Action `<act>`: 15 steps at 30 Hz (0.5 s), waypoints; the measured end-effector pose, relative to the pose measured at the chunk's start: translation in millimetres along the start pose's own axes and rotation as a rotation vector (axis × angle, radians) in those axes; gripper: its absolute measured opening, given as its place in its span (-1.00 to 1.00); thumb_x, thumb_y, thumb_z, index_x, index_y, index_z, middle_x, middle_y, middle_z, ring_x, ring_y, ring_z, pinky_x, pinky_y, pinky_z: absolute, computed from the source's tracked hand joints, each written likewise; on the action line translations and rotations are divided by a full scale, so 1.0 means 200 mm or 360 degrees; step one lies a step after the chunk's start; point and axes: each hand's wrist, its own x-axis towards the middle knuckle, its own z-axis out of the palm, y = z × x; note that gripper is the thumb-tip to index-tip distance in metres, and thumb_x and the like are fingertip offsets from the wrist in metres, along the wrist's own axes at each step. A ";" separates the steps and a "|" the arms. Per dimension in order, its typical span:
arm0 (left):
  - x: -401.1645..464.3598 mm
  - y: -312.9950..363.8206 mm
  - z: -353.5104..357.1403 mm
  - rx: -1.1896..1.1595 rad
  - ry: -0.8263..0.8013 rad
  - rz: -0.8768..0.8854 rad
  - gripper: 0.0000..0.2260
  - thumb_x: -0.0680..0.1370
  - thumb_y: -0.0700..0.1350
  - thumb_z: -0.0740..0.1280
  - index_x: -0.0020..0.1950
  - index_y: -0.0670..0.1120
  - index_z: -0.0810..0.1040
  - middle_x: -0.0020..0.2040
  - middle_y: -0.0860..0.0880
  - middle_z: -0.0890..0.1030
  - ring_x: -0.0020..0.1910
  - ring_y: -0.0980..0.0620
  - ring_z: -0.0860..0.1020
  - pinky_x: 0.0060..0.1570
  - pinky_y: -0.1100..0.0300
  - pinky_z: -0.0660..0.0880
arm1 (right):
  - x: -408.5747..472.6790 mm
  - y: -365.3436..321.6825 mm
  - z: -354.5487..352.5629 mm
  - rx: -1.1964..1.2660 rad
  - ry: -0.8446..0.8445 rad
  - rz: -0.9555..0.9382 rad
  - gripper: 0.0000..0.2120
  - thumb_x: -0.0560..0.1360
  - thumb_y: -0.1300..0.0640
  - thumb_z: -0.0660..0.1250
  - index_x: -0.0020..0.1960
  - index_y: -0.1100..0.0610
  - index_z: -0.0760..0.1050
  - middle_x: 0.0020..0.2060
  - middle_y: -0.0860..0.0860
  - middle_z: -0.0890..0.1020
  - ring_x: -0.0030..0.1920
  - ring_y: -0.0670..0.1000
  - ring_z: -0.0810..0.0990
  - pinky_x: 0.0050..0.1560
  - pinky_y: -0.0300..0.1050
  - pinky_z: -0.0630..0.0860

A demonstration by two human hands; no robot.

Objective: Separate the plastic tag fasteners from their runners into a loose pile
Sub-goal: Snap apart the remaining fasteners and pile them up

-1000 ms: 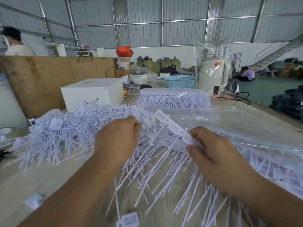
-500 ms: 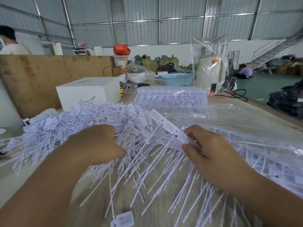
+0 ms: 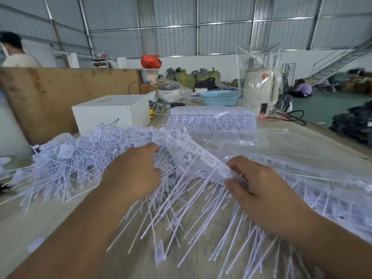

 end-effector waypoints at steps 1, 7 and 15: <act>0.00 0.00 0.00 -0.0025 0.0016 -0.0010 -0.58 0.54 0.07 0.31 0.39 0.16 0.34 -0.14 0.03 0.56 -0.03 -0.05 0.57 -0.04 0.04 0.54 | 0.00 0.00 0.00 0.0000 0.0012 -0.0002 -0.97 0.59 0.02 0.24 0.01 -0.06 0.41 -0.31 -0.11 0.49 -0.33 -0.07 0.48 -0.38 -0.13 0.38; -0.06 0.13 0.00 -0.0280 0.0594 0.0167 -0.66 0.52 0.24 0.15 0.12 0.07 0.51 -0.26 0.04 0.56 -0.19 -0.08 0.56 -0.24 0.10 0.47 | 0.00 -0.02 -0.02 -0.0119 0.0136 -0.0052 -0.87 0.58 0.06 0.26 0.12 0.01 0.44 -0.26 -0.14 0.45 -0.18 -0.12 0.43 -0.21 -0.13 0.27; -0.14 0.21 -0.01 -0.0460 0.0514 0.0299 -0.45 0.51 0.36 -0.10 -0.20 0.03 0.52 -0.34 0.05 0.55 -0.26 -0.03 0.55 -0.26 0.10 0.47 | -0.01 -0.03 -0.01 -0.0118 0.0117 -0.0087 -0.82 0.60 0.10 0.26 0.19 0.06 0.46 -0.26 -0.21 0.37 -0.08 -0.16 0.37 -0.16 -0.37 0.23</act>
